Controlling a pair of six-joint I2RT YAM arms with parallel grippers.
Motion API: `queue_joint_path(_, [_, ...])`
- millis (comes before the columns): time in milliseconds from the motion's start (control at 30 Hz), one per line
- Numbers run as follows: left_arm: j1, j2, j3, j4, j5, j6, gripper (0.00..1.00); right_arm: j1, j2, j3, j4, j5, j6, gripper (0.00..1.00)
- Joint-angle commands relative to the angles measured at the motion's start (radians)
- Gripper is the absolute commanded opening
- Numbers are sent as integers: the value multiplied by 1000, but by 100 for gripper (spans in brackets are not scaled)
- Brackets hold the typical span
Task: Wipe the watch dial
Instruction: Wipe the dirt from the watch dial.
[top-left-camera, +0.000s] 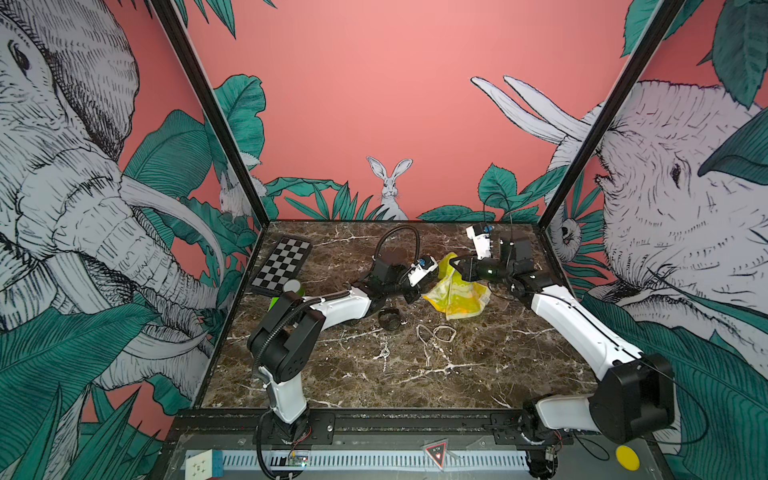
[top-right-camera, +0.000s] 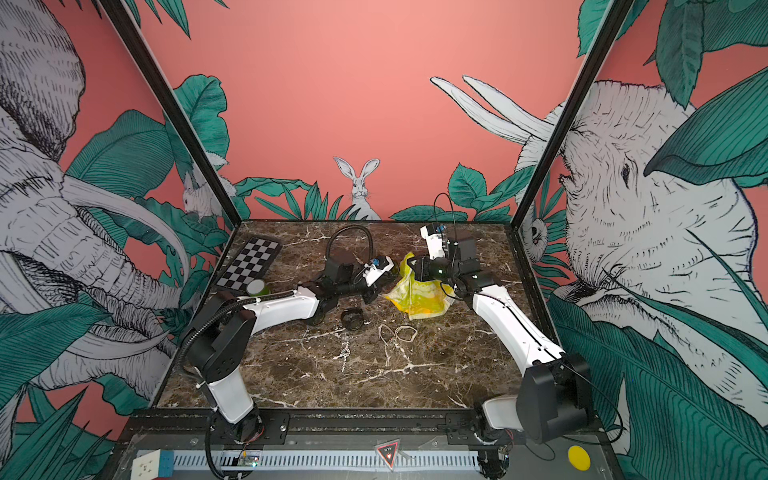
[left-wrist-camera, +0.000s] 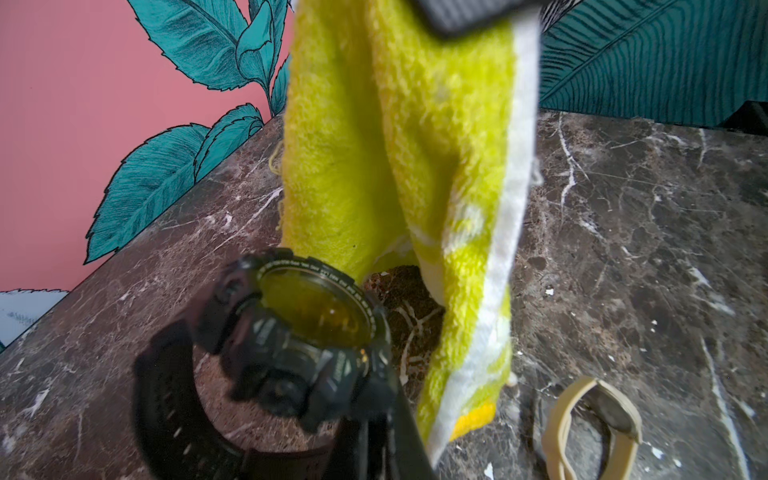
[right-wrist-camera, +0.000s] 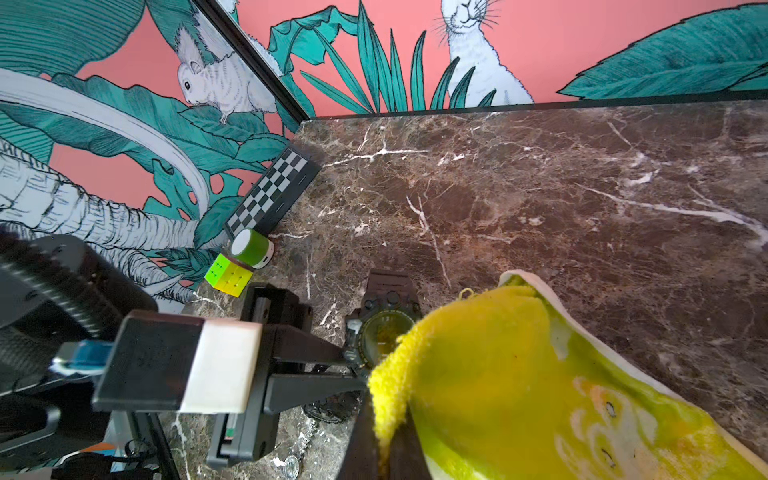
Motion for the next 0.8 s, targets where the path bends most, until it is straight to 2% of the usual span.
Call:
queue_joint_path(0, [1, 0, 36, 38, 47, 12, 0, -2, 3, 11, 72, -62, 6, 0])
queue_joint_path(467, [1, 39, 119, 69, 165, 11, 0, 1, 143, 60, 137, -125, 49, 0])
queue_joint_path(767, [1, 6, 86, 160, 223, -2, 0, 1, 207, 86, 52, -28, 27, 0])
